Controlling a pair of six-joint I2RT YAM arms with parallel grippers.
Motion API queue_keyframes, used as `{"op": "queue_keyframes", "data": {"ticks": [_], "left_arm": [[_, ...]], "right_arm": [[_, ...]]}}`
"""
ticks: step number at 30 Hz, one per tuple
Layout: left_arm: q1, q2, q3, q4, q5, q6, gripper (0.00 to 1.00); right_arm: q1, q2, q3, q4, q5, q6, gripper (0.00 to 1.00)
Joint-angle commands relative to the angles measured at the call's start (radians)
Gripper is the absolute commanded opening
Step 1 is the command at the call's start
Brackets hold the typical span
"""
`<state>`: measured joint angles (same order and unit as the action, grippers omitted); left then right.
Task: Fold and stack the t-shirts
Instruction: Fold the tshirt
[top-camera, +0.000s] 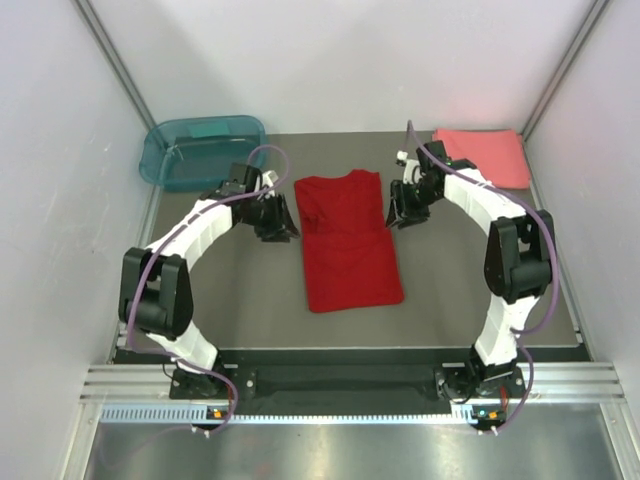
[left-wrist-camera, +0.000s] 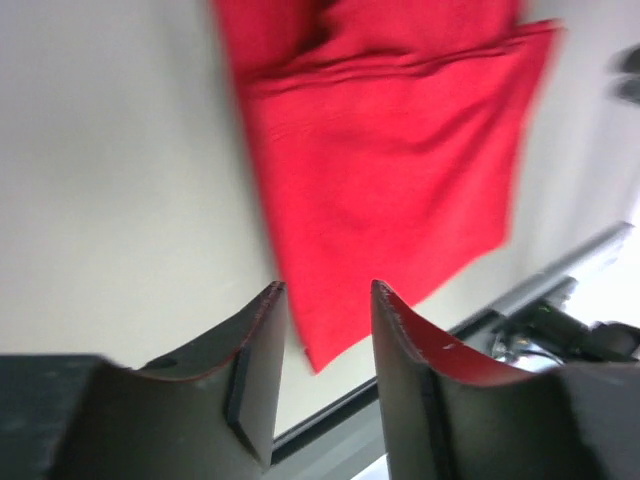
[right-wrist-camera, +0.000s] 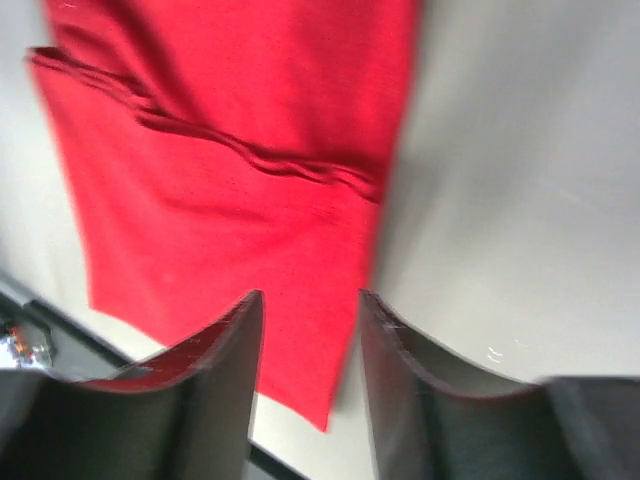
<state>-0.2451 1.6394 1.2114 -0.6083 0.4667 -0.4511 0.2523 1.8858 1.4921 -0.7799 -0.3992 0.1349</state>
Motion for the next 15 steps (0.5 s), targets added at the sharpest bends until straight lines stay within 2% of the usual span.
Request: {"op": "queue_keyframes", "data": {"ticks": [1, 2, 3, 6, 11, 15], "left_arm": [[-0.023, 0.046, -0.006, 0.203, 0.165, -0.078, 0.42], [-0.028, 0.063, -0.006, 0.24, 0.187, -0.125, 0.4], [-0.033, 0.077, -0.001, 0.275, 0.2, -0.153, 0.4], [-0.052, 0.146, 0.011, 0.431, 0.24, -0.248, 0.36], [-0.085, 0.29, 0.045, 0.58, 0.243, -0.336, 0.32], [-0.063, 0.387, 0.057, 0.536, 0.181, -0.334, 0.28]], "right_arm": [[0.044, 0.019, 0.023, 0.074, -0.131, 0.054, 0.4], [0.057, 0.032, 0.026, 0.096, -0.148, 0.066, 0.36], [0.064, 0.05, 0.026, 0.116, -0.164, 0.083, 0.28], [0.065, 0.094, 0.03, 0.174, -0.222, 0.126, 0.19], [0.056, 0.185, 0.048, 0.189, -0.26, 0.1, 0.17], [0.021, 0.234, 0.04, 0.2, -0.267, 0.071, 0.16]]}}
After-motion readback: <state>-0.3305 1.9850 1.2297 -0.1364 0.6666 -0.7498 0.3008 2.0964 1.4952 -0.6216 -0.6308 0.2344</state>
